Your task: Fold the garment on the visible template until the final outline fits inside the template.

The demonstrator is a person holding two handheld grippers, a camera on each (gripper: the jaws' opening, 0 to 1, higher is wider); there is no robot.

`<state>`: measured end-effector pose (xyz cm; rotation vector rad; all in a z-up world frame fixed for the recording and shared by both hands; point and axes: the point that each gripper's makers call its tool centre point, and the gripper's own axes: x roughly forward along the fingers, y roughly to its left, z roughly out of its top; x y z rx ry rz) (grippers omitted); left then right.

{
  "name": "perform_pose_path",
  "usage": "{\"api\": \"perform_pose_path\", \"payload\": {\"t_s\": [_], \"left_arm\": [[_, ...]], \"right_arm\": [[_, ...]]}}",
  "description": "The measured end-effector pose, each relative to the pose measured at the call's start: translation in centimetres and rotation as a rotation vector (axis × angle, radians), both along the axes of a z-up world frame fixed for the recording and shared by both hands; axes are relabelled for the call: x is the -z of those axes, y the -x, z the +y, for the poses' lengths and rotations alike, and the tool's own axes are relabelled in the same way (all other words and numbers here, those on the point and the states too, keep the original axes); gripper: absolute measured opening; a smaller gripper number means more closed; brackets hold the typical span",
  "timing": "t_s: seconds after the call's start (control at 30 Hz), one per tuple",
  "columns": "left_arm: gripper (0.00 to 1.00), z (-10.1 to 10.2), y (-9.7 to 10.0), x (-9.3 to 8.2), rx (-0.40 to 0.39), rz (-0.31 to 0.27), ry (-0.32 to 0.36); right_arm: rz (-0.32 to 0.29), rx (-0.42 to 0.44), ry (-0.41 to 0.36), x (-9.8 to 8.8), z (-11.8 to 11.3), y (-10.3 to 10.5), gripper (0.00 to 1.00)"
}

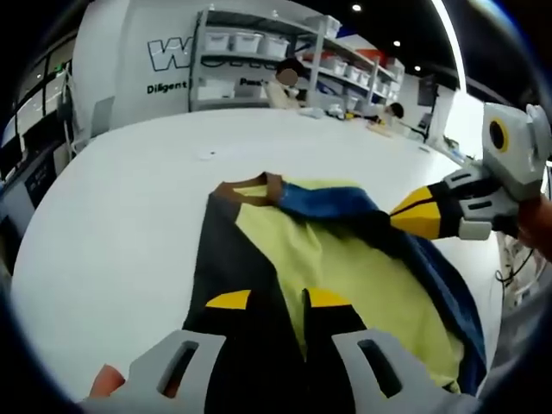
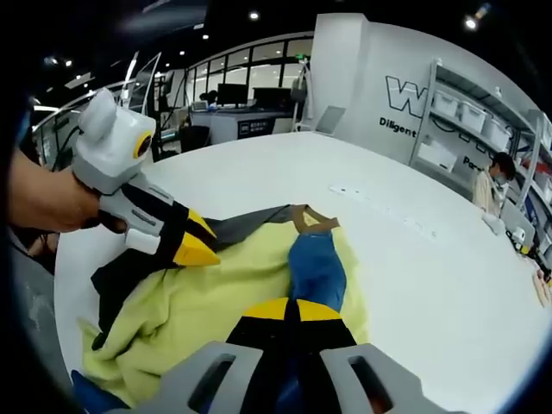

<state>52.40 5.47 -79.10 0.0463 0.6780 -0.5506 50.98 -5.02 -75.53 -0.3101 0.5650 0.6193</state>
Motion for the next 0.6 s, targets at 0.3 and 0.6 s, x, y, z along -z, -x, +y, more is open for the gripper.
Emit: {"api": "perform_pose_path", "payload": {"t_s": [0.3, 0.6], "left_arm": [[0.01, -0.4, 0.2, 0.5, 0.041, 0.026, -0.026], [0.0, 0.5, 0.1, 0.2, 0.029, 0.025, -0.041]], "right_arm": [[0.001, 0.009, -0.009, -0.1, -0.2, -0.2, 0.0], [-0.007, 0.011, -0.011, -0.5, -0.4, -0.3, 0.0]]}}
